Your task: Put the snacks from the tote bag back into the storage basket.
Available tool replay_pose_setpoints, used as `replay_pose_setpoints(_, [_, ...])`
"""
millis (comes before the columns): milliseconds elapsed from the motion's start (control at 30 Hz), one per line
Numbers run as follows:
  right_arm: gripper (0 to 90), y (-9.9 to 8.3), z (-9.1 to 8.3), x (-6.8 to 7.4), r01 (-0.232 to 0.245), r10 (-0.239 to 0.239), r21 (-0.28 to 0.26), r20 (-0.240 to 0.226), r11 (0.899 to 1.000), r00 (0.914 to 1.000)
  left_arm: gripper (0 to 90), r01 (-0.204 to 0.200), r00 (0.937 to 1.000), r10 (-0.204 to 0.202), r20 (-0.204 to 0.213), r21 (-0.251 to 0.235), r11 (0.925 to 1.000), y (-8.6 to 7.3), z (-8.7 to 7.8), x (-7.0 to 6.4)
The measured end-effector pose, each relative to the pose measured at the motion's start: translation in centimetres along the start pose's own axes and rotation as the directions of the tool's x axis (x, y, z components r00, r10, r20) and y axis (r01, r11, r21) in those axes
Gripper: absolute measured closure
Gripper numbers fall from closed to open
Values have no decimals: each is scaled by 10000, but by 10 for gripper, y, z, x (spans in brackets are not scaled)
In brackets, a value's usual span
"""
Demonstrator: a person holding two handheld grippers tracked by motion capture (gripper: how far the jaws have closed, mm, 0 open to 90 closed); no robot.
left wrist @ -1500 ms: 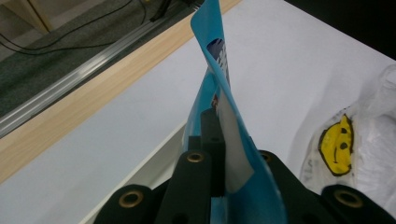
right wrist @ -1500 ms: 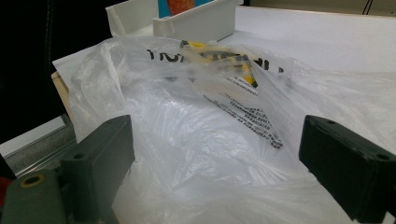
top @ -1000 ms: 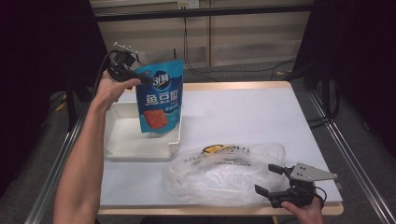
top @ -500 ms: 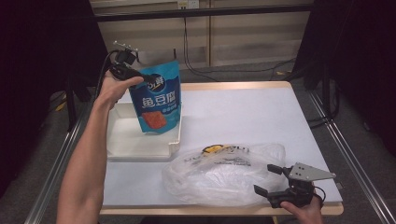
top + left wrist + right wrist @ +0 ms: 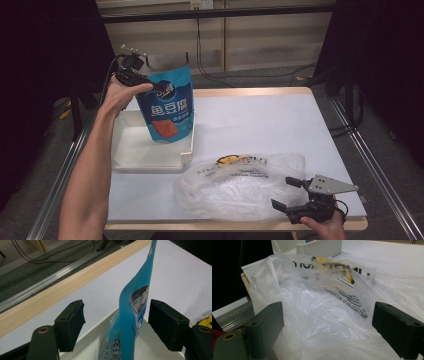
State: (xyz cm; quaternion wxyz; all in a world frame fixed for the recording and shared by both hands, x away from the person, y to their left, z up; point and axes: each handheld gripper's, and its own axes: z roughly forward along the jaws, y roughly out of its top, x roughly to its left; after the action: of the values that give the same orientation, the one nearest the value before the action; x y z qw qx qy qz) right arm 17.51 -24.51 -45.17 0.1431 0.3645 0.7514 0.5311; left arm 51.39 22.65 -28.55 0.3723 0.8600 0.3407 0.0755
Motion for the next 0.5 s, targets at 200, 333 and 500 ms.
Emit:
replay_pose_setpoints(200, [99,0,0,0,-26,26,25,-17,10000,10000,204,13,10000,-13,74,46,10000,-3,-3,-2])
replay_pose_setpoints(333, [99,-1,1,-1,-59,59,91,-28,9999,10000,166,160,9999,-160,-5,-139,9998,-5,-6,-2])
replay_pose_setpoints(500, [99,-1,2,-4,-144,144,50,-28,9999,9999,134,176,9998,-179,-63,-392,9991,-5,-15,-4])
